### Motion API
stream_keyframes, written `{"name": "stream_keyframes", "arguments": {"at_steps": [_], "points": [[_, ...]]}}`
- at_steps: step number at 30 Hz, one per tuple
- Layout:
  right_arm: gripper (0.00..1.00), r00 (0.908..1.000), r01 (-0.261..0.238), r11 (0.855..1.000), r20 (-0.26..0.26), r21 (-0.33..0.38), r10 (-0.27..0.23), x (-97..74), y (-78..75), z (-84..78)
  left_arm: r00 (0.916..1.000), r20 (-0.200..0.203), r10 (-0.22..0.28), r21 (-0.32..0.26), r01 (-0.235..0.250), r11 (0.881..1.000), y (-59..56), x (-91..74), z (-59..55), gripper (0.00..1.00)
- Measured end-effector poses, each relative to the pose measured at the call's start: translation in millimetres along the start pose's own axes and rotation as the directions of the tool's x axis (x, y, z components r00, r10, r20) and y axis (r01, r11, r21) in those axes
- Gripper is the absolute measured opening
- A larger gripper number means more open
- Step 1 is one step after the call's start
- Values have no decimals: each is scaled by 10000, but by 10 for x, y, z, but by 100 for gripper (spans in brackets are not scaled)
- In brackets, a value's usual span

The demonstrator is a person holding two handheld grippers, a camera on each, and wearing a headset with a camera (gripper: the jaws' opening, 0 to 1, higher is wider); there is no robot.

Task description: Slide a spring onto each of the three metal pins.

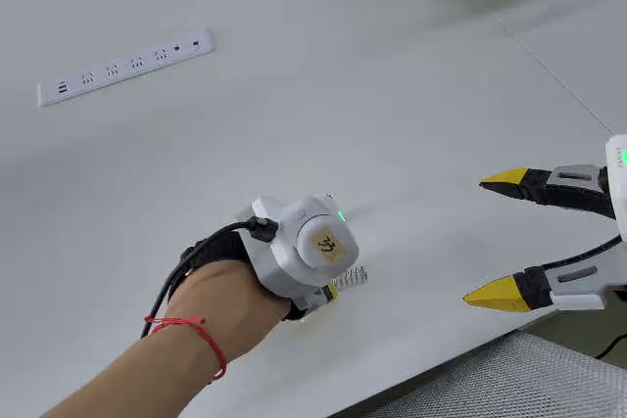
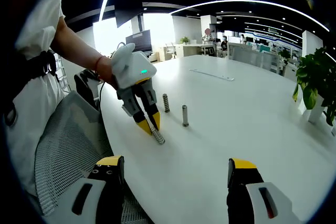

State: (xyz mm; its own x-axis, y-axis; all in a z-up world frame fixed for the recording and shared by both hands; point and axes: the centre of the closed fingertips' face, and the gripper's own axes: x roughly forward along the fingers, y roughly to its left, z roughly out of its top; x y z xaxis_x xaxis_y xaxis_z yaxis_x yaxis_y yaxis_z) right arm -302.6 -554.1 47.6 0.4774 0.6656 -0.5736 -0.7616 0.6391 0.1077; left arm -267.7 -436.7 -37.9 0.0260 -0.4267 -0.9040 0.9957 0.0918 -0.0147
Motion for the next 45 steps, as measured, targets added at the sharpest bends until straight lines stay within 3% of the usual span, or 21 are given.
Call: {"name": "stream_keyframes", "arguments": {"at_steps": [21,28,36,41,45], "points": [[79,9997,-228,9997,-72,-83,228,80,67,35,9976,683,-113,-635,157,9979,-56,-81,23,7],[78,9992,-396,9990,-119,-200,394,104,116,91,9927,1201,-103,-730,192,9972,-94,-195,90,7],[76,9981,-608,9967,-119,-545,602,109,153,246,9766,2148,132,-978,81,9952,-87,-426,188,7],[74,9972,-746,9939,-162,-817,735,108,174,367,9599,2781,339,-1170,-12,9931,-68,-614,258,7],[71,9957,-921,9906,-81,-1014,918,108,213,502,9374,3438,555,-1512,-31,9885,-50,-782,324,7]]}}
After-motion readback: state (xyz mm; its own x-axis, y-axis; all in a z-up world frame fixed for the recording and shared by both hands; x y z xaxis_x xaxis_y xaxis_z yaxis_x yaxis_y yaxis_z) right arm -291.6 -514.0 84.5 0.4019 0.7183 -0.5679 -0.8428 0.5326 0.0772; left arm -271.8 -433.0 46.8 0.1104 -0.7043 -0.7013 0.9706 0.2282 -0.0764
